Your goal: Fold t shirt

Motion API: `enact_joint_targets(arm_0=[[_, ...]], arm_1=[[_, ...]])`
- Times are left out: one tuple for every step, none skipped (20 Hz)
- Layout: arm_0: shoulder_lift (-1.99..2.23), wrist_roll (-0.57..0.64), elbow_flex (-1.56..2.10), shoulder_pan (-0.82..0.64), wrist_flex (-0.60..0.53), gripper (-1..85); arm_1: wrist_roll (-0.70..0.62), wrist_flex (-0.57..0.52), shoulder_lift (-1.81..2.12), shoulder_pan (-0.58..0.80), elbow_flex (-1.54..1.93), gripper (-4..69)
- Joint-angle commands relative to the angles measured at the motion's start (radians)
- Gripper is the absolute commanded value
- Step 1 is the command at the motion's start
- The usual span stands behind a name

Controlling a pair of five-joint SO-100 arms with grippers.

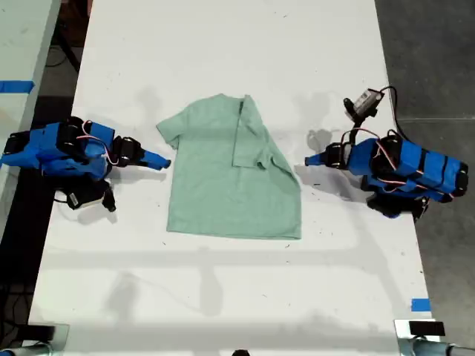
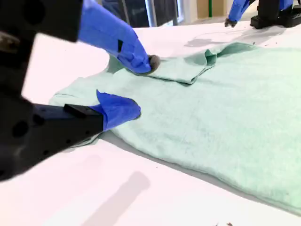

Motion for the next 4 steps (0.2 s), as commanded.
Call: enact_joint_targets(arm_0=[[0.009,-0.015,0.006,0.017,0.002,11.7],[0.009,-0.015,0.006,0.017,0.002,11.7],[0.009,-0.015,0.006,0.017,0.002,11.7],[0.009,-0.015,0.006,0.017,0.002,11.7]], arm_1=[[0.008,0.005,0.02,0.006,0.057,0.2],[0.008,0.005,0.02,0.006,0.057,0.2],[0.008,0.005,0.02,0.006,0.057,0.2],[0.008,0.005,0.02,0.006,0.057,0.2]])
